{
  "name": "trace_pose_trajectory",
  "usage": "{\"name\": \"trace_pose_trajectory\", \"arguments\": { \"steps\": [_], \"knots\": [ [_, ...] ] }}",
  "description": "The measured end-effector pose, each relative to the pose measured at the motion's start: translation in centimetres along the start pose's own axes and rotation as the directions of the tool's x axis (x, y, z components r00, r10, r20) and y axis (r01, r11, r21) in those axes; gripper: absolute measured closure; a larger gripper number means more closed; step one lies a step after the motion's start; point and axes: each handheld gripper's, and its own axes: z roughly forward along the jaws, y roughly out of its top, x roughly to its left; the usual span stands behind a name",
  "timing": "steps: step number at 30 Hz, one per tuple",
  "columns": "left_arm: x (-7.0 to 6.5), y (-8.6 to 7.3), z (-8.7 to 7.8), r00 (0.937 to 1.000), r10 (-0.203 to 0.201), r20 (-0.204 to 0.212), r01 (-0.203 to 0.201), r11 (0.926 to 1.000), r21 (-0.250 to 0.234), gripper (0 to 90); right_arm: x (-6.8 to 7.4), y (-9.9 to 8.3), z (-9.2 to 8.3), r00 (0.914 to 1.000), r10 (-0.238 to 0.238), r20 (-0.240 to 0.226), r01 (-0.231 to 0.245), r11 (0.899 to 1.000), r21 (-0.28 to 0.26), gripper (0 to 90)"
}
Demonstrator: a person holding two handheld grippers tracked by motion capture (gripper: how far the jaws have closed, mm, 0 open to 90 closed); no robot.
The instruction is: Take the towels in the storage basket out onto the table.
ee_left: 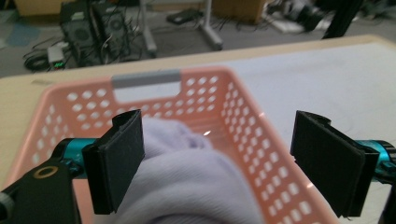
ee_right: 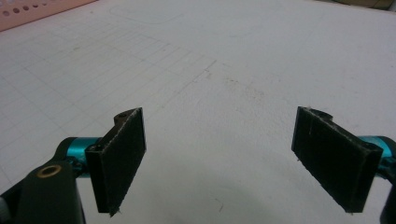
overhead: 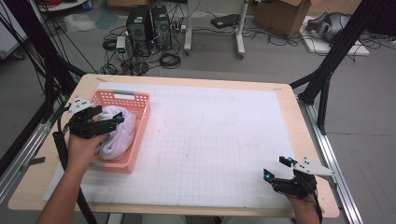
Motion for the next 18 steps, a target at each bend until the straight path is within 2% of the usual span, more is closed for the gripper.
{"name": "trace_pose_trajectory", "arguments": {
  "steps": [5, 7, 8, 9, 10, 12, 14, 16, 17, 18],
  "knots": [
    [1.2, -0.6, 0.9, 0.9991, -0.008, -0.041, 0.012, 0.9952, 0.097, 18.2, 0.0, 0.0, 0.0, 1.0, 0.004, 0.002, -0.004, 1.0, 0.003, 16.5],
    [1.5, -0.8, 1.3, 0.9981, -0.017, -0.06, 0.025, 0.9893, 0.144, 18.4, 0.1, -0.1, 0.1, 1.0, 0.006, -0.001, -0.006, 1.0, 0.006, 16.6],
    [1.7, -0.9, 1.7, 0.9974, -0.029, -0.067, 0.04, 0.9826, 0.181, 18.3, 0.1, 0.0, 0.2, 1.0, 0.001, -0.002, -0.001, 1.0, 0.005, 16.6],
    [1.7, -0.9, 1.7, 0.9974, -0.029, -0.067, 0.04, 0.9826, 0.181, 17.9, 0.1, 0.0, 0.2, 1.0, 0.001, -0.002, -0.001, 1.0, 0.005, 16.6],
    [1.9, -1.0, 2.1, 0.9977, -0.031, -0.06, 0.043, 0.9763, 0.212, 17.6, 0.2, 0.0, 0.2, 1.0, -0.002, -0.005, 0.002, 1.0, 0.008, 16.6],
    [1.9, -1.1, 2.4, 0.9975, -0.033, -0.062, 0.047, 0.9734, 0.224, 16.8, 0.2, 0.0, 0.2, 1.0, -0.003, -0.004, 0.003, 1.0, 0.01, 16.6],
    [2.1, -1.4, 3.0, 0.997, -0.044, -0.063, 0.06, 0.9627, 0.264, 15.2, 0.2, 0.0, 0.2, 1.0, -0.006, -0.004, 0.006, 1.0, 0.01, 16.5],
    [2.2, -1.7, 3.8, 0.9975, -0.044, -0.054, 0.059, 0.9477, 0.314, 12.9, 0.2, 0.0, 0.2, 1.0, -0.007, -0.003, 0.007, 1.0, 0.011, 16.6],
    [2.3, -2.0, 4.4, 0.997, -0.059, -0.051, 0.073, 0.9327, 0.353, 12.1, 0.2, 0.0, 0.2, 1.0, -0.006, -0.004, 0.006, 1.0, 0.011, 16.6],
    [2.3, -2.0, 4.4, 0.997, -0.059, -0.051, 0.073, 0.9327, 0.353, 11.2, 0.2, 0.0, 0.2, 1.0, -0.008, -0.004, 0.008, 1.0, 0.012, 16.6]
  ]
}}
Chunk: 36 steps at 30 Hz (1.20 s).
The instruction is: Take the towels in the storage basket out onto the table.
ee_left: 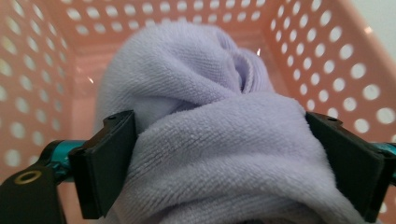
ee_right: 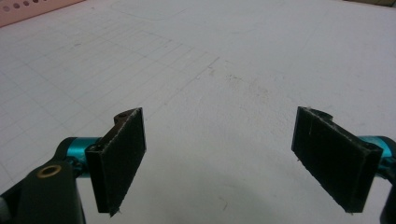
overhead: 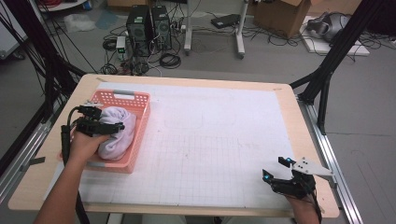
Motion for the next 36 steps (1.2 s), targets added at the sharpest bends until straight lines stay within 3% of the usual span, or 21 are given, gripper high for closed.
{"name": "trace_pose_trajectory", "arguments": {
  "steps": [3, 4, 6, 9, 16, 19, 22, 31, 35, 36],
  "knots": [
    [0.1, 0.0, 1.1, 0.9997, -0.016, 0.017, 0.015, 0.9984, 0.055, 8.7, 0.0, 0.0, 0.0, 1.0, 0.002, -0.003, -0.002, 1.0, -0.001, 16.6],
    [0.1, -0.1, 1.7, 0.9996, -0.021, 0.02, 0.019, 0.9954, 0.094, 7.6, 0.0, 0.0, 0.0, 1.0, 0.0, -0.003, 0.0, 1.0, -0.002, 16.6],
    [0.0, -0.3, 2.3, 0.998, -0.046, 0.044, 0.041, 0.9926, 0.115, 4.5, 0.0, 0.0, 0.0, 1.0, -0.001, -0.001, 0.001, 1.0, 0.0, 16.6],
    [0.1, -0.7, 2.9, 0.9976, -0.041, 0.056, 0.033, 0.9902, 0.135, 1.7, 0.0, 0.0, 0.0, 1.0, 0.0, -0.004, 0.0, 1.0, 0.003, 16.5],
    [-0.2, -1.0, 3.8, 0.9999, 0.009, 0.014, -0.011, 0.9866, 0.163, 1.7, 0.0, 0.0, 0.2, 1.0, -0.001, -0.005, 0.001, 1.0, 0.004, 16.6],
    [-0.1, -1.0, 4.4, 0.9991, -0.027, -0.031, 0.032, 0.9879, 0.152, 2.2, 0.1, 0.0, 0.2, 1.0, -0.007, -0.007, 0.007, 1.0, 0.005, 16.6],
    [-0.1, -1.0, 4.6, 0.9982, -0.03, -0.052, 0.037, 0.9875, 0.153, 2.9, 0.1, 0.0, 0.3, 1.0, -0.005, -0.005, 0.005, 1.0, 0.011, 16.5],
    [-0.4, -0.7, 3.7, 0.9985, 0.005, -0.054, 0.004, 0.9856, 0.169, 29.3, 0.0, 0.0, 0.2, 1.0, 0.008, 0.004, -0.008, 1.0, 0.014, 16.6],
    [-0.4, -0.7, 3.3, 0.9986, -0.002, -0.053, 0.01, 0.9871, 0.16, 41.7, -0.1, 0.0, 0.2, 0.9999, 0.014, 0.007, -0.014, 1.0, 0.016, 16.7],
    [-0.2, -0.6, 3.0, 0.9987, -0.024, -0.045, 0.03, 0.9883, 0.149, 44.7, -0.1, 0.0, 0.2, 0.9999, 0.011, 0.009, -0.011, 1.0, 0.013, 16.7]
  ]
}}
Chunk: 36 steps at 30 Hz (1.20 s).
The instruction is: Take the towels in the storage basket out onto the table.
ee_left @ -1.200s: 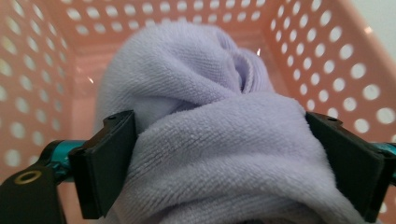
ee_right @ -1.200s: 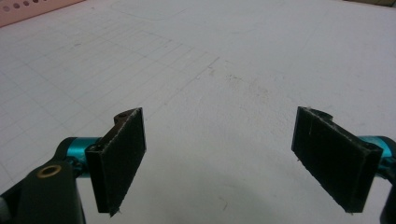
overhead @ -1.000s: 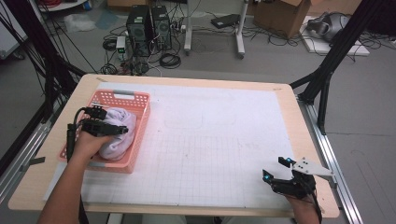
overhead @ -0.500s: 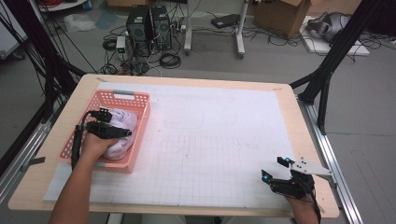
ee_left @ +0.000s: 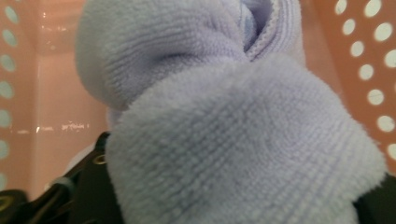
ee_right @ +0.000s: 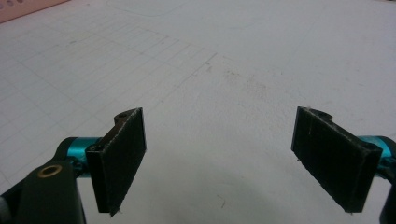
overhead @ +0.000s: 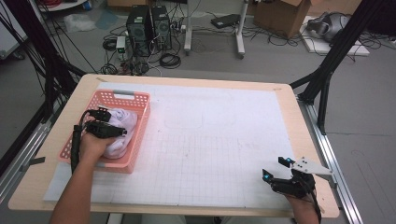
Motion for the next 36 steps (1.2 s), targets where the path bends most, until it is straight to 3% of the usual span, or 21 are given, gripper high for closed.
{"name": "trace_pose_trajectory", "arguments": {
  "steps": [10, 11, 12, 13, 14, 15, 16, 17, 18, 19, 21, 24, 25, 26, 27, 28, 30, 31, 34, 35, 36],
  "knots": [
    [0.5, -0.1, -2.1, 0.9978, -0.029, 0.059, 0.038, 0.9893, -0.141, 56.6, 0.0, 0.0, -0.3, 0.9999, 0.013, 0.006, -0.013, 1.0, -0.006, 16.7],
    [0.6, -0.1, -2.6, 0.9965, -0.037, 0.076, 0.05, 0.9818, -0.183, 56.7, 0.0, 0.0, -0.3, 0.9998, 0.018, 0.006, -0.018, 1.0, -0.005, 16.8],
    [0.6, -0.1, -2.6, 0.9965, -0.037, 0.076, 0.05, 0.9818, -0.183, 56.7, 0.0, 0.0, -0.3, 0.9998, 0.018, 0.006, -0.018, 1.0, -0.005, 16.8],
    [0.7, -0.2, -3.2, 0.9955, -0.035, 0.088, 0.054, 0.9722, -0.228, 56.7, 0.0, -0.1, -0.4, 0.9998, 0.017, 0.008, -0.017, 1.0, -0.009, 16.7],
    [0.7, -0.2, -3.2, 0.9955, -0.035, 0.088, 0.054, 0.9722, -0.228, 56.7, 0.0, -0.1, -0.4, 0.9998, 0.019, 0.008, -0.019, 1.0, -0.008, 16.7],
    [0.7, -0.3, -3.8, 0.9954, -0.027, 0.092, 0.051, 0.9596, -0.277, 56.7, 0.0, -0.1, -0.4, 0.9998, 0.02, 0.008, -0.02, 1.0, -0.007, 16.7],
    [0.7, -0.3, -3.8, 0.9954, -0.027, 0.092, 0.051, 0.9596, -0.277, 56.7, 0.0, -0.1, -0.4, 0.9998, 0.019, 0.009, -0.019, 1.0, -0.009, 16.7],
    [0.8, -0.4, -4.4, 0.9953, -0.014, 0.096, 0.044, 0.9462, -0.321, 56.7, 0.0, -0.1, -0.4, 0.9997, 0.021, 0.009, -0.021, 1.0, -0.009, 16.7],
    [0.8, -0.4, -4.4, 0.9953, -0.014, 0.096, 0.044, 0.9462, -0.321, 56.6, 0.1, -0.1, -0.5, 0.9998, 0.02, 0.009, -0.02, 1.0, -0.01, 16.7],
    [0.9, -0.5, -4.9, 0.9941, -0.003, 0.108, 0.041, 0.9346, -0.353, 56.6, 0.1, -0.1, -0.5, 0.9998, 0.018, 0.009, -0.018, 1.0, -0.01, 16.7],
    [0.9, -0.6, -5.1, 0.9931, -0.001, 0.117, 0.044, 0.9287, -0.368, 56.6, 0.1, -0.1, -0.5, 0.9998, 0.017, 0.009, -0.017, 1.0, -0.011, 16.7],
    [1.0, -0.8, -5.9, 0.9917, 0.004, 0.129, 0.052, 0.9015, -0.43, 56.5, 0.1, -0.1, -0.5, 0.9998, 0.019, 0.009, -0.019, 1.0, -0.012, 16.7],
    [1.0, -1.0, -6.4, 0.9904, 0.01, 0.138, 0.057, 0.8784, -0.475, 56.5, 0.1, -0.1, -0.5, 0.9998, 0.016, 0.009, -0.016, 1.0, -0.016, 16.7],
    [1.0, -1.0, -6.4, 0.9904, 0.01, 0.138, 0.057, 0.8784, -0.475, 56.5, 0.1, -0.1, -0.4, 0.9998, 0.017, 0.008, -0.017, 1.0, -0.015, 16.8],
    [1.0, -1.1, -6.7, 0.9894, 0.017, 0.144, 0.057, 0.867, -0.495, 56.5, 0.1, -0.1, -0.4, 0.9998, 0.018, 0.008, -0.018, 1.0, -0.012, 16.7],
    [0.9, -1.3, -7.1, 0.9882, 0.026, 0.151, 0.059, 0.8447, -0.532, 56.5, 0.1, -0.1, -0.4, 0.9999, 0.012, 0.01, -0.012, 1.0, -0.014, 16.7],
    [0.8, -1.4, -7.4, 0.987, 0.044, 0.155, 0.051, 0.8278, -0.559, 56.6, 0.2, -0.1, -0.4, 0.9999, 0.014, 0.007, -0.014, 1.0, -0.012, 16.8],
    [0.8, -1.4, -7.4, 0.987, 0.044, 0.155, 0.051, 0.8278, -0.559, 56.6, 0.2, -0.1, -0.4, 0.9999, 0.014, 0.007, -0.014, 1.0, -0.012, 16.8],
    [0.6, -1.5, -8.1, 0.9848, 0.077, 0.156, 0.032, 0.8027, -0.596, 56.6, 0.2, -0.1, -0.3, 0.9999, 0.011, 0.008, -0.01, 1.0, -0.013, 16.7],
    [0.3, -1.6, -8.5, 0.9821, 0.088, 0.166, 0.036, 0.7799, -0.625, 56.6, 0.2, -0.1, -0.3, 0.9999, 0.014, 0.007, -0.014, 1.0, -0.013, 16.8],
    [0.2, -1.6, -8.7, 0.9798, 0.093, 0.177, 0.042, 0.7695, -0.637, 56.6, 0.2, -0.1, -0.3, 0.9999, 0.014, 0.008, -0.014, 1.0, -0.011, 16.7]
  ]
}}
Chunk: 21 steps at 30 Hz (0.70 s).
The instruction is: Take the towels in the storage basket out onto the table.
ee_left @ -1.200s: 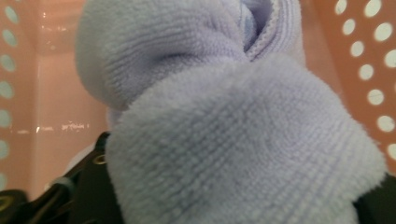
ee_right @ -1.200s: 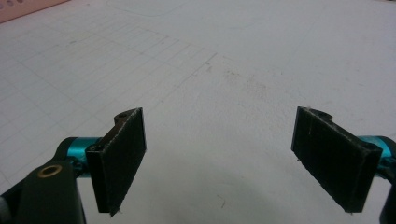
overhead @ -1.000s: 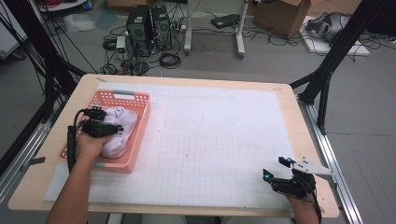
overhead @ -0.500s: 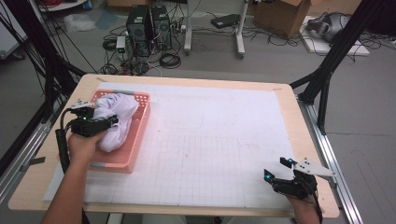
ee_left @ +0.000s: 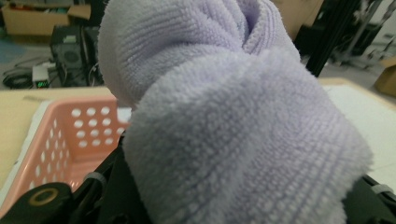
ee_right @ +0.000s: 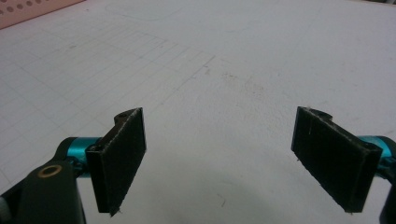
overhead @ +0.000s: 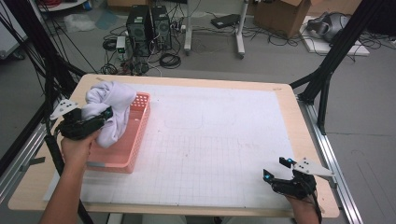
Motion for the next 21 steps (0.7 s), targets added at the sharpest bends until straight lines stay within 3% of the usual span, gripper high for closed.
{"name": "trace_pose_trajectory", "arguments": {
  "steps": [3, 7, 11, 17, 21],
  "knots": [
    [-0.4, 0.3, -0.2, 0.9998, 0.004, 0.02, -0.003, 0.9996, -0.029, 56.5, 0.0, 0.0, 0.0, 1.0, 0.0, 0.0, 0.0, 1.0, 0.0, 16.7],
    [-1.5, 0.7, -0.2, 0.9977, 0.044, 0.051, -0.04, 0.9964, -0.075, 56.4, 0.1, 0.0, 0.1, 1.0, -0.006, -0.002, 0.006, 1.0, 0.0, 16.7],
    [-2.9, 1.1, 0.0, 0.9919, 0.07, 0.106, -0.059, 0.9922, -0.11, 56.3, 0.1, 0.1, 0.1, 1.0, -0.007, -0.004, 0.007, 1.0, -0.004, 16.7],
    [-5.9, 1.4, 0.9, 0.9742, 0.108, 0.198, -0.081, 0.9869, -0.139, 56.0, 0.2, 0.1, 0.1, 1.0, -0.001, -0.007, 0.001, 1.0, -0.002, 16.7],
    [-8.4, 1.5, 1.8, 0.9536, 0.141, 0.266, -0.104, 0.9837, -0.146, 55.9, 0.2, 0.1, 0.1, 0.9999, -0.005, -0.009, 0.005, 1.0, -0.004, 16.7]
  ]
}}
